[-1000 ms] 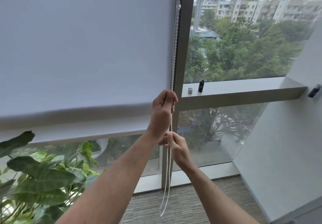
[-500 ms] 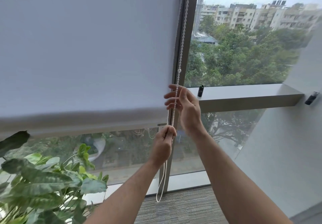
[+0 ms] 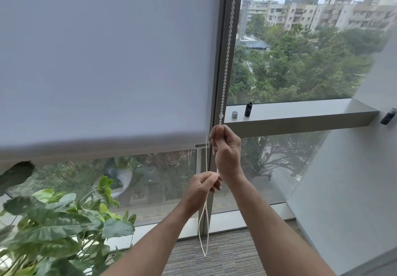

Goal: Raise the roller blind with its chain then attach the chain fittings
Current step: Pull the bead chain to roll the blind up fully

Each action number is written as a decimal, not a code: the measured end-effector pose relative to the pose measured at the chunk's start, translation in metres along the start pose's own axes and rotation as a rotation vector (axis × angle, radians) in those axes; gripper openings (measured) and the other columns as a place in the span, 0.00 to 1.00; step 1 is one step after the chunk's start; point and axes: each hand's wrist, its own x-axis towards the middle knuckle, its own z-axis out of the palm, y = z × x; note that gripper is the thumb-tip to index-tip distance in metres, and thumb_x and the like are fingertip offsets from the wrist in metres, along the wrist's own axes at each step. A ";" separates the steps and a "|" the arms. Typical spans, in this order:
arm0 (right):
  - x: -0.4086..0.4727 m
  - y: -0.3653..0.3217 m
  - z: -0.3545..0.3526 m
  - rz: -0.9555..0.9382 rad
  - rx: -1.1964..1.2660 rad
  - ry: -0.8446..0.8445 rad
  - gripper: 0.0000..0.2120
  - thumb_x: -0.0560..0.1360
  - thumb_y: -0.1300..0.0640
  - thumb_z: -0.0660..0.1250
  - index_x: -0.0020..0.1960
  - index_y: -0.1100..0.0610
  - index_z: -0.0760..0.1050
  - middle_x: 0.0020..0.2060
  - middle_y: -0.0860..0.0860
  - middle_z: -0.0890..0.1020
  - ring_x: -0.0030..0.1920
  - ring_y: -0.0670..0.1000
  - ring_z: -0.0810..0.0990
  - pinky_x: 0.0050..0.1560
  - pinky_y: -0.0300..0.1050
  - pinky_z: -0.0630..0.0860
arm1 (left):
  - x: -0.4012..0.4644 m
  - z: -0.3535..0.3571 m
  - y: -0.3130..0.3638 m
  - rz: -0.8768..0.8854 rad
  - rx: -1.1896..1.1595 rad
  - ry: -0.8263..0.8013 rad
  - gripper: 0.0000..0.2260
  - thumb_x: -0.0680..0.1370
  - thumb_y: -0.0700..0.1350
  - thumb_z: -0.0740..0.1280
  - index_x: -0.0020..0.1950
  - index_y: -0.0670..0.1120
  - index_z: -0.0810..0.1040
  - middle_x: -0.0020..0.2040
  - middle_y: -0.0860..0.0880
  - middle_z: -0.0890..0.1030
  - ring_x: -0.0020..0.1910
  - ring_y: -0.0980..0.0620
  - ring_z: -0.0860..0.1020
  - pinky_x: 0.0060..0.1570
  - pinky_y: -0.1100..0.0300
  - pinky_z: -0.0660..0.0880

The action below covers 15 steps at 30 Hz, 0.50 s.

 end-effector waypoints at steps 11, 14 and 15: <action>-0.035 0.042 -0.015 0.116 -0.050 -0.023 0.17 0.81 0.56 0.59 0.34 0.53 0.72 0.27 0.42 0.71 0.29 0.42 0.65 0.30 0.36 0.64 | 0.036 -0.015 0.056 0.130 -0.214 0.223 0.15 0.80 0.51 0.58 0.54 0.49 0.83 0.49 0.44 0.85 0.48 0.48 0.83 0.48 0.54 0.78; -0.043 0.049 -0.016 0.144 -0.057 -0.031 0.17 0.80 0.55 0.58 0.32 0.48 0.71 0.26 0.41 0.69 0.28 0.42 0.63 0.30 0.37 0.62 | 0.042 -0.014 0.090 0.244 -0.252 0.174 0.15 0.82 0.51 0.56 0.56 0.47 0.80 0.48 0.41 0.82 0.48 0.44 0.82 0.49 0.51 0.78; -0.045 0.050 -0.016 0.148 -0.063 -0.030 0.17 0.80 0.55 0.58 0.32 0.49 0.71 0.26 0.41 0.69 0.28 0.42 0.63 0.30 0.36 0.61 | 0.044 -0.013 0.100 0.283 -0.253 0.146 0.15 0.82 0.51 0.56 0.57 0.46 0.80 0.47 0.42 0.83 0.47 0.44 0.82 0.48 0.51 0.78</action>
